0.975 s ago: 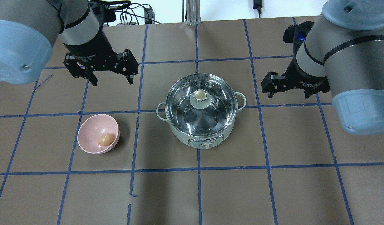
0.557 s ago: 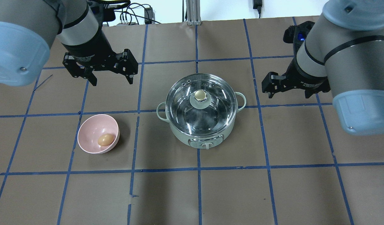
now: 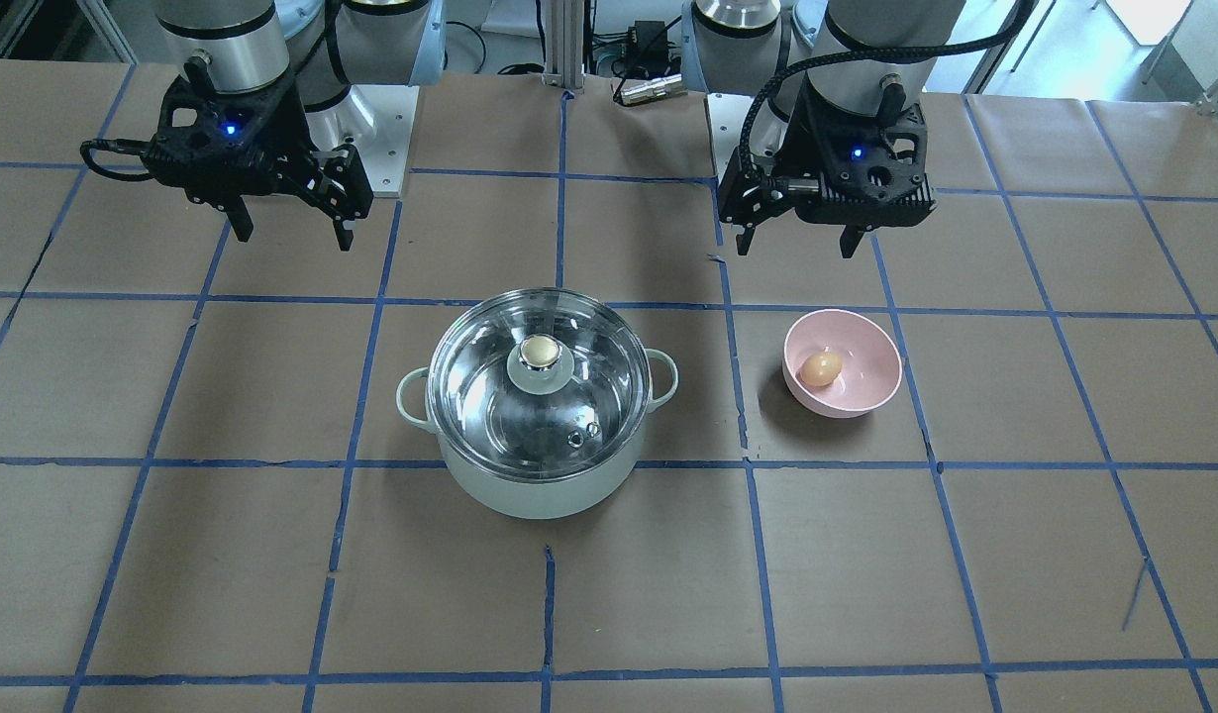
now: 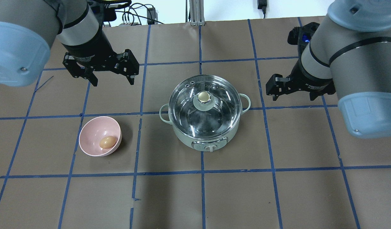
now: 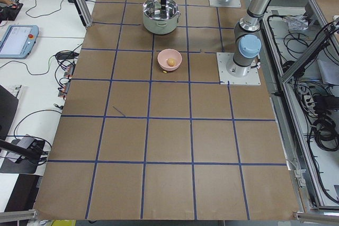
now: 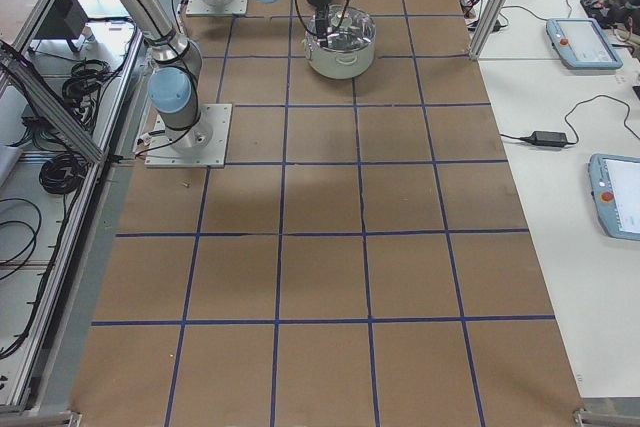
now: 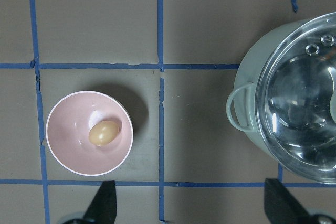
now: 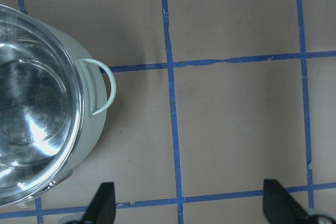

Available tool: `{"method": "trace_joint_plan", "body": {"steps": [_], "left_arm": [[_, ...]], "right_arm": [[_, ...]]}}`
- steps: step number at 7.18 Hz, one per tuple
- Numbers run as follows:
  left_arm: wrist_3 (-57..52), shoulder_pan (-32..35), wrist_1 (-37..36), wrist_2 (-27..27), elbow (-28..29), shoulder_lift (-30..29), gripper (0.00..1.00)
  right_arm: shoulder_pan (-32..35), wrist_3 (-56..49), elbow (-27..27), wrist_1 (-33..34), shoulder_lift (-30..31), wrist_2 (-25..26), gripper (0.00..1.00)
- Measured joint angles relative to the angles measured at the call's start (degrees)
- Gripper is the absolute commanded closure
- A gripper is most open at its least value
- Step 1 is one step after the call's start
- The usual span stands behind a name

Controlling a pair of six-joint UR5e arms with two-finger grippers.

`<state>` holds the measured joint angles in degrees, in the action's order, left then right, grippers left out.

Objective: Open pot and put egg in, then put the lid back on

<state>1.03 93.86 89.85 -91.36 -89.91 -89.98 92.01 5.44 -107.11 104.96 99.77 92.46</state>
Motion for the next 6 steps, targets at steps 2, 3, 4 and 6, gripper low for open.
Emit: {"method": "trace_joint_plan", "body": {"steps": [2,3,4,6], "left_arm": [[-5.4,-4.2,0.0,0.1,-1.2,-0.2,0.0],[-7.7,-6.5,-0.2,0.2,-2.7,-0.3,0.0],[-9.8,-8.5,-0.6,0.1,-4.4,-0.3,0.0],[-14.7,-13.7,-1.6,0.2,-8.6,-0.9,0.0]], "right_arm": [[0.6,0.5,0.3,2.7,-0.7,-0.6,0.0],[1.4,0.7,0.4,4.8,-1.4,-1.5,0.0],[3.0,2.1,0.7,6.7,-2.5,-2.4,0.0],[9.7,9.2,1.8,12.2,-7.5,-2.8,0.0]]}}
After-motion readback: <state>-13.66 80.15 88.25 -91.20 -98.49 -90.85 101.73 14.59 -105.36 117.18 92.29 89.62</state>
